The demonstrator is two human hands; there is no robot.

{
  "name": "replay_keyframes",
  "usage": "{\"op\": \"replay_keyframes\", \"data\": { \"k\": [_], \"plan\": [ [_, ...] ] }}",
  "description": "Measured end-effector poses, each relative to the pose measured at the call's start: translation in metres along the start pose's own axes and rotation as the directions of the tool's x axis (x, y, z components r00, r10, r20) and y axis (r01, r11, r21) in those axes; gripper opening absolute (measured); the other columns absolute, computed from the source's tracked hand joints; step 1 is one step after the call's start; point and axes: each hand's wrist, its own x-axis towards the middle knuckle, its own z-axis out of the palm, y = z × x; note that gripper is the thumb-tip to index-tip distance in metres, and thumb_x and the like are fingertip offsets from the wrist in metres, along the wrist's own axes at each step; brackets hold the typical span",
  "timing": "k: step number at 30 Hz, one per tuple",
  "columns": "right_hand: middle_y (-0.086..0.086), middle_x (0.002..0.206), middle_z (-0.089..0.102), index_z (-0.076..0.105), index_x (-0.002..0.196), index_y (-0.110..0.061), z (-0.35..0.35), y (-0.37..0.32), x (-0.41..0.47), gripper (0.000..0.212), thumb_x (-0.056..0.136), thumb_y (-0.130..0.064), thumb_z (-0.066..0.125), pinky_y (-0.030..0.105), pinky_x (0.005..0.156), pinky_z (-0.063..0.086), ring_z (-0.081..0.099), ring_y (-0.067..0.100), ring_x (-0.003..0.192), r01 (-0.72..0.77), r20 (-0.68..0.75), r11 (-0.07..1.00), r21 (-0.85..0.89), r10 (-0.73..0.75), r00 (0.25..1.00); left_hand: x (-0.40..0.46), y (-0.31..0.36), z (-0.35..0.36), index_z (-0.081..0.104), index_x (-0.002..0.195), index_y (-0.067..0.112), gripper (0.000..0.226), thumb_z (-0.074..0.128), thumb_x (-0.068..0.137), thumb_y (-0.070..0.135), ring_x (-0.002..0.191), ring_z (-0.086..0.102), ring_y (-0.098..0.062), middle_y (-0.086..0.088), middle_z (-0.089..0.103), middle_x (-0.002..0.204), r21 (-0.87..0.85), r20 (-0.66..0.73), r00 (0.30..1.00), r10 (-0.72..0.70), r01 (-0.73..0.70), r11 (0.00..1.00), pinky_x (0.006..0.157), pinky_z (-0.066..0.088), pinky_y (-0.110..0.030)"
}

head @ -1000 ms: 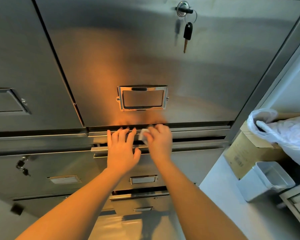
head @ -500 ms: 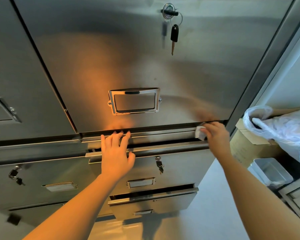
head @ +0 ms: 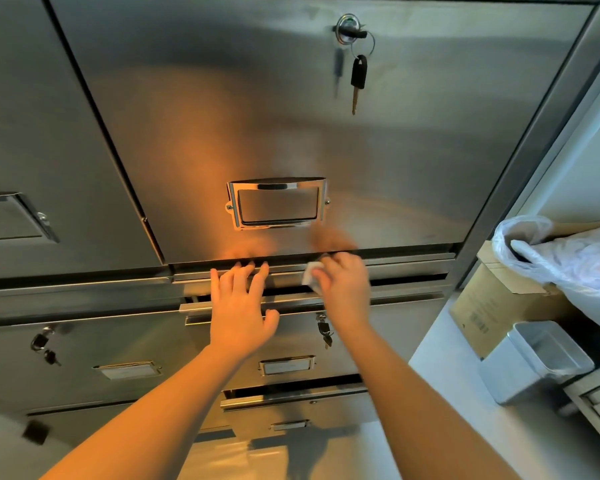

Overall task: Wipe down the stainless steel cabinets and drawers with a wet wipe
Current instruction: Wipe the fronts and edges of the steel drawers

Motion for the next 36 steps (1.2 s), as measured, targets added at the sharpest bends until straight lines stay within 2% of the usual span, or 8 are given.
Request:
{"op": "replay_keyframes", "data": {
  "k": [3,8,13,17,21,24,27,36],
  "plan": [
    [0.012,0.092,0.067,0.074,0.094,-0.003,0.025,-0.035,-0.006,0.018,0.083,-0.016,0.074,0.039,0.083,0.047,0.059,0.032,0.089,0.075,-0.007,0.997,-0.01,-0.075,0.997,-0.001,-0.002,0.0,0.051,0.141,0.015,0.072,0.061,0.073,0.035,0.133,0.04,-0.036,-0.014,0.052,0.137,0.016,-0.026,0.999,0.024,-0.024,1.0,0.118,0.015,-0.062],
    [0.01,0.093,0.068,0.073,0.097,-0.005,0.013,-0.011,-0.002,0.018,0.083,-0.017,0.075,0.037,0.077,0.05,0.061,0.031,0.087,0.177,-0.011,0.977,-0.123,-0.179,0.984,-0.001,-0.001,0.0,0.052,0.14,0.016,0.07,0.056,0.074,0.036,0.133,0.041,-0.037,-0.014,0.053,0.137,0.013,-0.039,0.999,0.019,-0.018,1.0,0.118,0.016,-0.061],
    [0.013,0.101,0.065,0.072,0.097,-0.004,-0.03,0.055,0.008,0.013,0.089,-0.012,0.067,0.038,0.081,0.047,0.058,0.033,0.097,0.012,-0.059,0.996,-0.091,-0.018,0.998,-0.001,-0.001,0.0,0.049,0.143,0.017,0.07,0.053,0.076,0.037,0.136,0.038,-0.036,-0.013,0.051,0.141,0.003,-0.021,1.0,0.016,-0.016,1.0,0.119,0.012,-0.06],
    [0.009,0.105,0.067,0.074,0.102,-0.006,-0.066,0.095,0.023,0.017,0.093,-0.014,0.062,0.021,0.081,0.032,0.056,0.027,0.102,-0.111,-0.049,0.991,-0.07,0.107,0.993,-0.001,0.0,-0.002,0.049,0.143,0.017,0.07,0.052,0.076,0.037,0.137,0.038,-0.036,-0.013,0.05,0.141,0.002,-0.015,1.0,0.014,-0.014,1.0,0.119,0.011,-0.06],
    [0.003,0.105,0.071,0.073,0.11,-0.011,-0.079,0.097,0.024,0.022,0.094,-0.022,0.062,0.018,0.083,0.037,0.059,0.016,0.095,-0.268,-0.071,0.957,0.114,0.277,0.958,-0.001,0.002,-0.001,0.051,0.142,0.016,0.07,0.054,0.075,0.037,0.136,0.038,-0.037,-0.014,0.052,0.14,-0.008,-0.019,1.0,0.011,-0.011,1.0,0.119,0.012,-0.06],
    [0.001,0.107,0.069,0.074,0.111,-0.013,-0.083,0.1,0.013,0.023,0.094,-0.026,0.063,0.003,0.076,0.033,0.057,0.013,0.096,-0.375,-0.235,0.894,0.245,0.43,0.872,-0.001,0.0,-0.001,0.052,0.141,0.014,0.07,0.054,0.074,0.035,0.134,0.04,-0.038,-0.015,0.053,0.137,0.002,-0.032,0.999,0.023,-0.023,1.0,0.118,0.014,-0.061],
    [0.004,0.096,0.063,0.074,0.106,-0.009,-0.092,0.112,0.011,0.026,0.094,-0.029,0.061,0.0,0.061,0.032,0.052,0.013,0.084,-0.518,-0.368,0.758,0.395,0.648,0.667,-0.001,-0.001,0.0,0.052,0.141,0.013,0.071,0.055,0.073,0.034,0.132,0.04,-0.038,-0.016,0.053,0.135,0.01,-0.039,0.999,0.035,-0.035,0.999,0.118,0.014,-0.062],
    [-0.002,0.095,0.067,0.073,0.105,-0.013,-0.09,0.108,0.048,0.019,0.092,-0.025,0.066,0.019,0.067,0.046,0.063,0.015,0.089,-0.573,-0.239,0.488,0.658,0.857,0.456,-0.001,-0.001,0.001,0.052,0.14,0.014,0.071,0.056,0.073,0.035,0.132,0.04,-0.039,-0.016,0.053,0.135,0.039,-0.039,0.999,0.032,-0.03,0.999,0.117,0.016,-0.062]
  ]
}}
